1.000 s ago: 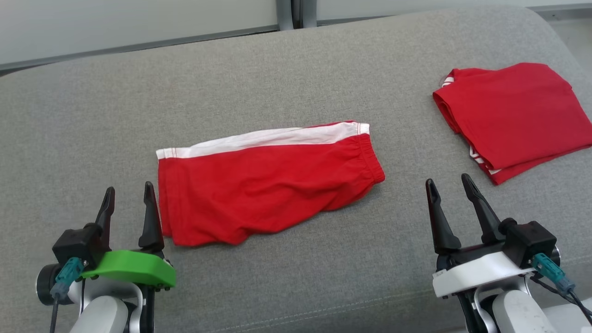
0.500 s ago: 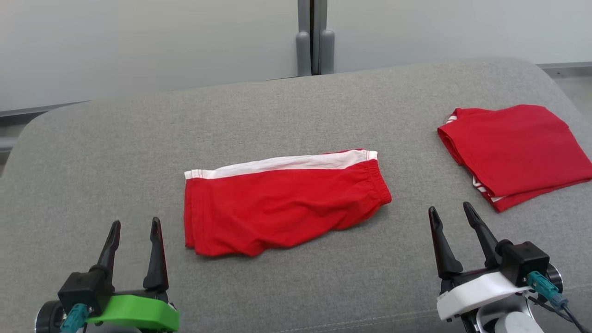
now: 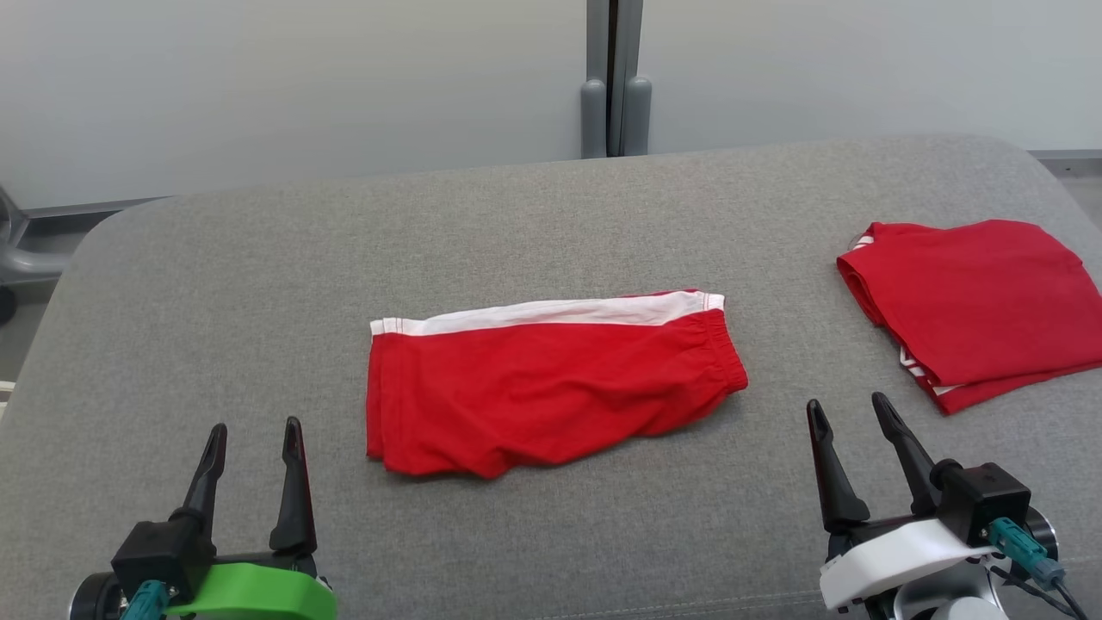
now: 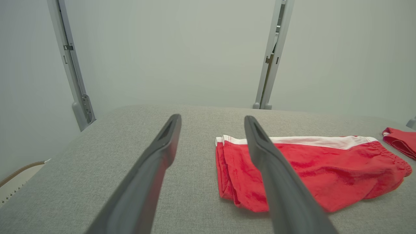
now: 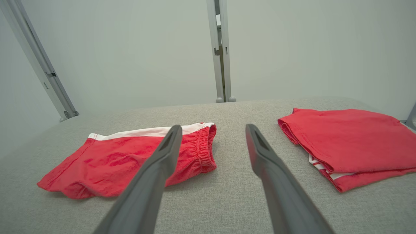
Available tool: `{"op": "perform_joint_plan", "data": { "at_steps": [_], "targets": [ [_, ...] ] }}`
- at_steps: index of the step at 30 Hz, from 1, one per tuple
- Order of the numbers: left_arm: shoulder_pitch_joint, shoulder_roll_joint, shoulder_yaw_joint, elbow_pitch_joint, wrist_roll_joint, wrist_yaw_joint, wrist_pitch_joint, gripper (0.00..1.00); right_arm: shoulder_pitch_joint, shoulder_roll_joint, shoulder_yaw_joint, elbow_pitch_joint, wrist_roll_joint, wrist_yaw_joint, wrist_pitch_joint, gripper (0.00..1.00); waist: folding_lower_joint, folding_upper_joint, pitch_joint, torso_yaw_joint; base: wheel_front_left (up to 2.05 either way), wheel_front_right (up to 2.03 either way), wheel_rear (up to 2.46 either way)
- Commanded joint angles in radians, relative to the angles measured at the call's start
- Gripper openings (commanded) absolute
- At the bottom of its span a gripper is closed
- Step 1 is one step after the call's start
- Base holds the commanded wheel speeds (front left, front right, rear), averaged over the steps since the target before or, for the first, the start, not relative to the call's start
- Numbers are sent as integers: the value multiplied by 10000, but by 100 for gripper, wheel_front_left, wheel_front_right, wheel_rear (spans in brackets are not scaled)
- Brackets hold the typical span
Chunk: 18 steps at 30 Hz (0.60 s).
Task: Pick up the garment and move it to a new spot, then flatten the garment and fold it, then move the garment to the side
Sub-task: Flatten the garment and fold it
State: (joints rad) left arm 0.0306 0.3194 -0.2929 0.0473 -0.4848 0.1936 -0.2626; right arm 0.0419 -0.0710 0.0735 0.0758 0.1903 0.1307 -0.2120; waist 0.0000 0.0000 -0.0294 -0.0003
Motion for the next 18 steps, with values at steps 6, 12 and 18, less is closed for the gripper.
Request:
{"op": "perform_joint_plan", "data": {
  "at_steps": [6,12,18],
  "targets": [
    [-46,-68,87,66,168,-99,-25,100,135,51,-70,-86,-19,-2,43,100,0,0,32,65,0,0,0],
    [-300,-139,-18,152,274,-227,-25,100,129,70,-261,8,138,-2,48,100,0,0,101,370,0,0,0],
    [-621,-382,-273,215,379,-397,-25,100,-377,-385,-569,746,692,-4,212,100,0,0,362,1250,0,0,0]
  ]
}}
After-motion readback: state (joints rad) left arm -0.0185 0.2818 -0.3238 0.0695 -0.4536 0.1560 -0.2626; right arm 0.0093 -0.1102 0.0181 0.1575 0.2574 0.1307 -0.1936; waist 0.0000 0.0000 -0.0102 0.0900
